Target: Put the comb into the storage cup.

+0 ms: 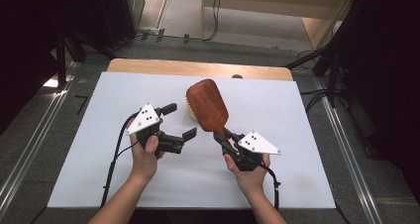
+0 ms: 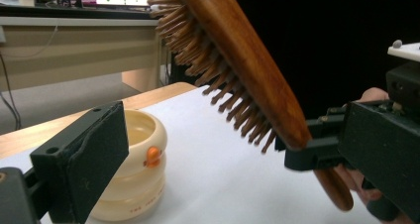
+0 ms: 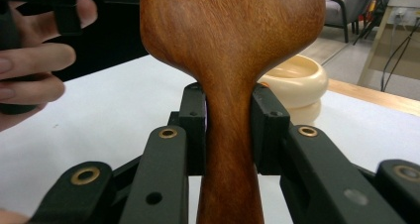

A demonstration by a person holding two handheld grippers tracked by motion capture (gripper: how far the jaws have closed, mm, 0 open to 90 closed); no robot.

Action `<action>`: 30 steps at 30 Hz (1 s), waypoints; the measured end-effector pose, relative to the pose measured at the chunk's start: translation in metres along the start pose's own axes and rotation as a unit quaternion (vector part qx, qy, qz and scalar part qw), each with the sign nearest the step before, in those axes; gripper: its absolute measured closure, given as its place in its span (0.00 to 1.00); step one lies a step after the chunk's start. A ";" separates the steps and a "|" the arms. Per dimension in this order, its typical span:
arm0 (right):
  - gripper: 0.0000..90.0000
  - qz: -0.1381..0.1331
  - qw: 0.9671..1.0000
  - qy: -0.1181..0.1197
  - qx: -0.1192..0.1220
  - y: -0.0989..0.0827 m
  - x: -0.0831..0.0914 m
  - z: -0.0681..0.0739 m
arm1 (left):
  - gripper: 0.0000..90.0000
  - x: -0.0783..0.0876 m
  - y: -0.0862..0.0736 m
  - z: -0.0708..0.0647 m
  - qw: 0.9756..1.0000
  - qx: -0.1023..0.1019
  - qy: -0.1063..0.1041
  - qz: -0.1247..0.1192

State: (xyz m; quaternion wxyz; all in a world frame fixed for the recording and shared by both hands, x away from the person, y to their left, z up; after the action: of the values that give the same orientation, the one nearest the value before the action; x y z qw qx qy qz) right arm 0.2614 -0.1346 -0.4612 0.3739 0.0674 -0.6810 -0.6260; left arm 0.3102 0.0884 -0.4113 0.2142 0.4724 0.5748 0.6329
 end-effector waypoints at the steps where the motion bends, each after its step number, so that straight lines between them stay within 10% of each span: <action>1: 0.78 0.000 1.000 0.002 0.001 0.000 -0.001 0.002 | 0.00 -0.001 0.001 -0.001 1.000 0.000 -0.002 -0.001; 21: 0.78 -0.008 1.000 0.020 0.022 0.002 -0.003 0.021 | 0.00 -0.024 0.013 -0.008 0.999 0.034 -0.021 0.015; 30: 0.78 -0.008 0.999 0.024 0.025 0.002 -0.004 0.028 | 0.16 -0.029 0.016 -0.012 0.998 0.052 -0.010 0.013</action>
State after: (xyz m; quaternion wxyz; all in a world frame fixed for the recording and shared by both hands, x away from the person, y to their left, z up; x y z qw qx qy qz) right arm 0.2484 -0.1091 -0.4599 0.3836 0.0971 -0.6865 -0.6100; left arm 0.3183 0.0546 -0.4050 0.1863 0.4966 0.5989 0.6000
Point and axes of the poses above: each handheld gripper's, and its own axes: x roughly backward along the jaws, y roughly out of its top, z roughly to its left, the point moved 3 cm from there along -x, roughly forward along the jaws, and after that the axes turned 12 degrees about z, right-handed, at the moved point
